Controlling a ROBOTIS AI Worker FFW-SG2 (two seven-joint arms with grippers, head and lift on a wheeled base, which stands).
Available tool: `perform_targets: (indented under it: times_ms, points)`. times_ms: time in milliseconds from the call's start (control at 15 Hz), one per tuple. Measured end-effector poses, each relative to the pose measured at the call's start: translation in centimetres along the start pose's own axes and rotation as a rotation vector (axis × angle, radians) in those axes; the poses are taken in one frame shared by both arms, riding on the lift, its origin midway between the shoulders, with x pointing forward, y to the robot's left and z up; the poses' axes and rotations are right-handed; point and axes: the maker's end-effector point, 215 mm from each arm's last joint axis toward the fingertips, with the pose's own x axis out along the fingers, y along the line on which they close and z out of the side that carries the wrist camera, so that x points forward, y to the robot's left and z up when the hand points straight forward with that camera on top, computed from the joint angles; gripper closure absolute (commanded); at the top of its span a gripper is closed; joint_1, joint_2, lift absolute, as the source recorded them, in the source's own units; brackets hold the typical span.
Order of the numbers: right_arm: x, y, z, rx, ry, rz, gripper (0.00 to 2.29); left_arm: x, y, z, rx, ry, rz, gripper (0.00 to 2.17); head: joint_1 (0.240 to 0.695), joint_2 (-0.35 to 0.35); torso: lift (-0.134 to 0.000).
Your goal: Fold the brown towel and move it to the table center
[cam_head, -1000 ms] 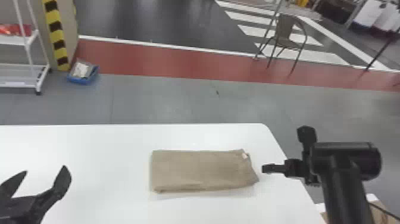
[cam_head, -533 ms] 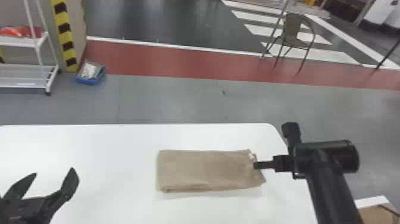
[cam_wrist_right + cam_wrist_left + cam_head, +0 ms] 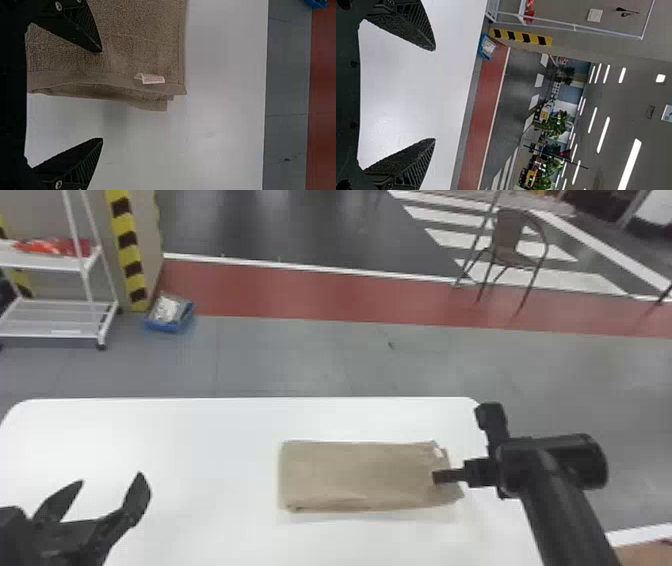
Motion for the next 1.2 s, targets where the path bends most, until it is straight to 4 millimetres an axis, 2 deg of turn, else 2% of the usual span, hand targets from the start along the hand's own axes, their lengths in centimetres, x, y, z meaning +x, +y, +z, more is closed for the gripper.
perform_targets:
  times_ms: [333, 400, 600, 867, 1200]
  points:
    - [0.8, 0.8, -1.2, -0.014, 0.009, 0.008, 0.63, 0.0, 0.0, -0.3, -0.001, 0.005, -0.008, 0.07, 0.695, -0.258, 0.000]
    - [1.0, 1.1, -1.1, -0.016, 0.004, 0.014, 0.78, -0.1, 0.1, -0.3, -0.001, 0.005, -0.006, 0.07, 0.695, -0.254, 0.000]
    - [1.2, 1.7, -0.8, -0.017, -0.013, 0.027, 1.44, -0.2, 0.7, -0.2, -0.002, 0.004, 0.001, 0.07, 0.695, -0.239, 0.000]
    - [0.8, 1.9, -0.4, 0.022, -0.066, 0.064, 1.48, -0.3, 0.9, -0.2, -0.003, 0.003, 0.003, 0.07, 0.695, -0.235, 0.000]
    - [-2.1, 1.2, 1.0, 0.124, -0.147, 0.133, 1.48, -0.1, 1.0, 0.1, -0.001, -0.001, 0.004, 0.07, 0.695, -0.237, 0.000]
